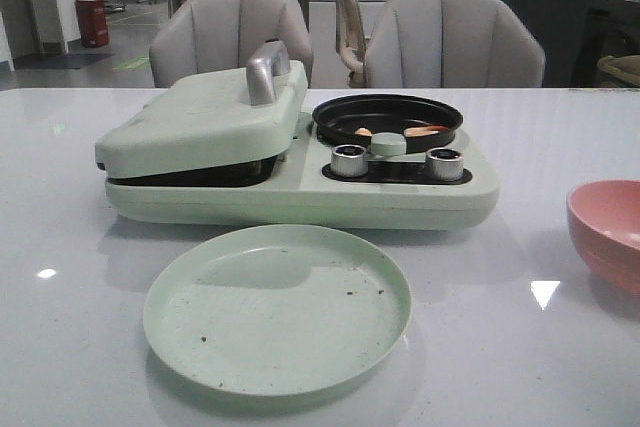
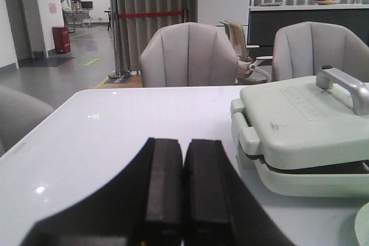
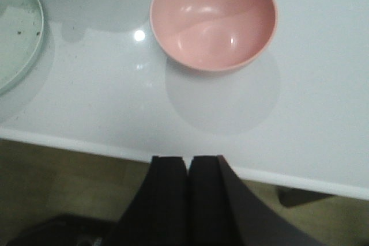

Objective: Make breakfast with bread and shrimp

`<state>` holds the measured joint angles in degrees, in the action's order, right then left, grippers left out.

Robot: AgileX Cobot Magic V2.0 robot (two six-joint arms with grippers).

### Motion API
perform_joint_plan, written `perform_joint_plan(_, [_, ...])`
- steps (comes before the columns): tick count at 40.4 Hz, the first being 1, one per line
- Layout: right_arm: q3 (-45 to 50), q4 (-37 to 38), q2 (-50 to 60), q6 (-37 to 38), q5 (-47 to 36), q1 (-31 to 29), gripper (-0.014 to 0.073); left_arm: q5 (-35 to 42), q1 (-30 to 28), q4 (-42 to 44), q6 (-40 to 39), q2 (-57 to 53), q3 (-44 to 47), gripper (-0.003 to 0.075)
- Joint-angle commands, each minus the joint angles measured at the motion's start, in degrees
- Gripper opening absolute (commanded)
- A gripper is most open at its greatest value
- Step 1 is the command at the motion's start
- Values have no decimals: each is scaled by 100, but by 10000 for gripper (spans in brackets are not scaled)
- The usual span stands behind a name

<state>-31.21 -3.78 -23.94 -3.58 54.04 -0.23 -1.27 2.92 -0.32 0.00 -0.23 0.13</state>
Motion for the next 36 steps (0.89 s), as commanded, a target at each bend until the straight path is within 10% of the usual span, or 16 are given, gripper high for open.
perform_joint_plan(1, [402, 34, 440, -37, -1563, -87, 35, 511, 2, -42, 0, -122, 32, 112])
perform_joint_plan(14, [2587, 23, 2253, -37, -5202, -93, 35, 511, 2, -42, 0, -122, 32, 112])
perform_joint_plan(36, [3184, -273, 2588, -37, -5855, -93, 35, 511, 2, -42, 0, -122, 32, 112])
